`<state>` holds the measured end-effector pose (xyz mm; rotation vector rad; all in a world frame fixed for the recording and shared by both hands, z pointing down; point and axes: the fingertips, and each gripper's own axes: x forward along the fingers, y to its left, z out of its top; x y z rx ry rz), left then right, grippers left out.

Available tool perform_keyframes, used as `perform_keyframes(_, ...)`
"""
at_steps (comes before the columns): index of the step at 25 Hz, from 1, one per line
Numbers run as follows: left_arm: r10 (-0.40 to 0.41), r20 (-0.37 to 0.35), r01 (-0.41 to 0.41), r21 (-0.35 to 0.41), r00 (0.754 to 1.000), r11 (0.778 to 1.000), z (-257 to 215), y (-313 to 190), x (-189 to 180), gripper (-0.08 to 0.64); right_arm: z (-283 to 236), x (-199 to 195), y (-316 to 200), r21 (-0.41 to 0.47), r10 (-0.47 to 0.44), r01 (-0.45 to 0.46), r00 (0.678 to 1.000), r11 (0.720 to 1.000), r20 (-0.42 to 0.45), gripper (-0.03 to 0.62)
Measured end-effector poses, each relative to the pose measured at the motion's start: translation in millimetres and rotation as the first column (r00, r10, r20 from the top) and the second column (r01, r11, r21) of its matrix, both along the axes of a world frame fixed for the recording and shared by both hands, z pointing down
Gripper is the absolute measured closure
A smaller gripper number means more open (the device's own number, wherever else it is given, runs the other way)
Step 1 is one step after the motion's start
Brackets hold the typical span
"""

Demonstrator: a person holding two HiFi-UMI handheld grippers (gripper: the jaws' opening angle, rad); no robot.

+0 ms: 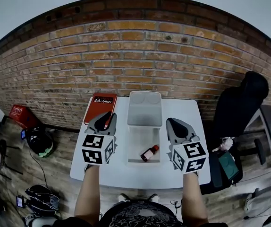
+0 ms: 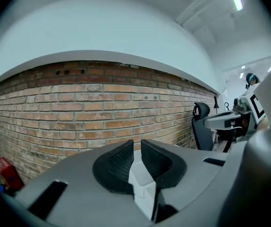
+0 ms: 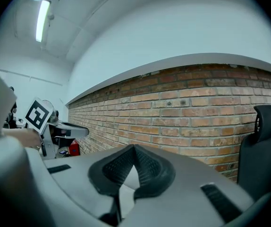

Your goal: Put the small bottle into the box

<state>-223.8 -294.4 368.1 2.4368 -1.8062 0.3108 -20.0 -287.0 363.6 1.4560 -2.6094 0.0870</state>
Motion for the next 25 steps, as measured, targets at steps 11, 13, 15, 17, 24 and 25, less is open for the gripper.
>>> perform_keyframes(11,-0.009,-0.002,0.009,-0.023,1.000,1.000,12.3,3.8,2.5,0.515,-5.4,5.6,4.2,0.001,0.009,-0.009,1.000,1.000,0.004,0.572)
perform_keyframes(13,-0.009,-0.002,0.009,-0.023,1.000,1.000,12.0,4.2,3.2,0.515,-4.6,5.9,4.6,-0.001,0.009,-0.009,1.000,1.000,0.003,0.572)
perform_keyframes(15,-0.009,0.001,0.009,-0.025,1.000,1.000,12.4,4.8,3.2,0.515,-4.3,5.3,5.2,-0.002,0.008,-0.008,1.000,1.000,0.001,0.572)
perform_keyframes(17,-0.007,0.004,0.008,-0.027,1.000,1.000,13.2,5.4,3.4,0.515,-4.2,4.9,5.7,-0.002,0.009,-0.009,1.000,1.000,0.001,0.572)
perform_keyframes(24,0.001,0.009,-0.001,-0.027,1.000,1.000,12.6,7.3,8.4,0.515,-5.4,5.3,7.3,-0.002,0.004,-0.004,1.000,1.000,0.001,0.572)
perform_keyframes(25,0.003,0.011,-0.003,-0.026,1.000,1.000,12.3,7.2,9.2,0.515,-5.5,5.1,7.3,-0.002,0.002,-0.002,1.000,1.000,0.001,0.572)
